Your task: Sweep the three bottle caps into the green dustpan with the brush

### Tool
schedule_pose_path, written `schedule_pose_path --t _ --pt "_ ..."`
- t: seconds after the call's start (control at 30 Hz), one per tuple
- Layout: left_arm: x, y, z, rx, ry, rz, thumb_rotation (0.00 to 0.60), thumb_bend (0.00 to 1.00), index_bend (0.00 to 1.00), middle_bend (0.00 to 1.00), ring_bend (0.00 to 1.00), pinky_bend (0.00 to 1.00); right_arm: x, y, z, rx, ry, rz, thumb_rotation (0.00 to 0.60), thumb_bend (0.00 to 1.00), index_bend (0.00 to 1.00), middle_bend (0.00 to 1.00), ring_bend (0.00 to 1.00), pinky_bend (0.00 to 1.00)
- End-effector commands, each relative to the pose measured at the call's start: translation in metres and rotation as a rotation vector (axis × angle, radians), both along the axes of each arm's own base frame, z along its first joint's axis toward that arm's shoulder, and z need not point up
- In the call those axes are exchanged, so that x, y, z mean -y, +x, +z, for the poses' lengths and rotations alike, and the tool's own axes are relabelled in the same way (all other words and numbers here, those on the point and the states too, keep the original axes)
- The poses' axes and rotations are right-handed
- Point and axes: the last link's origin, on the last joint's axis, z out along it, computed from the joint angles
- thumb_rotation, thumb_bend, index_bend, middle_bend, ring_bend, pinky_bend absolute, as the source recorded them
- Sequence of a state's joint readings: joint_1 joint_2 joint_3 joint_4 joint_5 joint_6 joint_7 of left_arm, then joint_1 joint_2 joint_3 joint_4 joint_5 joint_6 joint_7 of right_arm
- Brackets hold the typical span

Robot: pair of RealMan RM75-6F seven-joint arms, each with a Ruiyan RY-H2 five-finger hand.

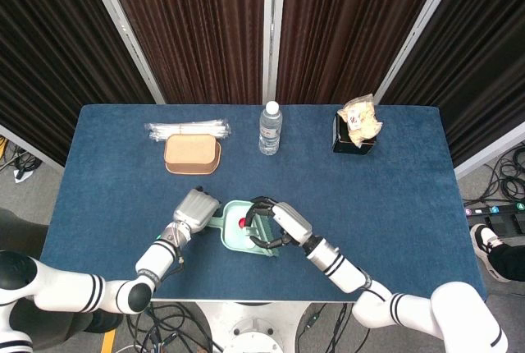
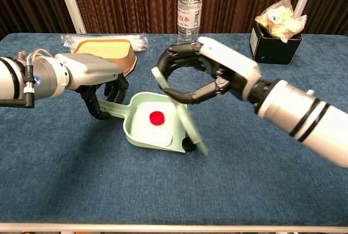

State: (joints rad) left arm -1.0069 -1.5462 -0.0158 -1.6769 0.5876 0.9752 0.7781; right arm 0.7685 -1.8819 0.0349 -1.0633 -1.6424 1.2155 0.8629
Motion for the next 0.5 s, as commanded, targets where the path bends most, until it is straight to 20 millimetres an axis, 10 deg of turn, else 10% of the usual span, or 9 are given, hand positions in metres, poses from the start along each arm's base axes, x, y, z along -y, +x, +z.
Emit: schedule_pose_path --t 0.03,0.5 --pt "0.001 0.0 0.0 0.0 0.0 0.001 0.6 0.36 0.54 0.54 0.38 0.22 0.003 0.009 -0.008 0.022 -0.004 -0.011 0.6 0.63 0.75 0.65 0.32 0.18" --pt "0.001 0.003 0.0 0.021 -0.008 0.014 0.6 0.35 0.54 0.54 0.38 0.22 0.005 0.039 -0.02 0.176 -0.008 -0.053 0.6 0.63 0.75 0.65 0.32 0.18"
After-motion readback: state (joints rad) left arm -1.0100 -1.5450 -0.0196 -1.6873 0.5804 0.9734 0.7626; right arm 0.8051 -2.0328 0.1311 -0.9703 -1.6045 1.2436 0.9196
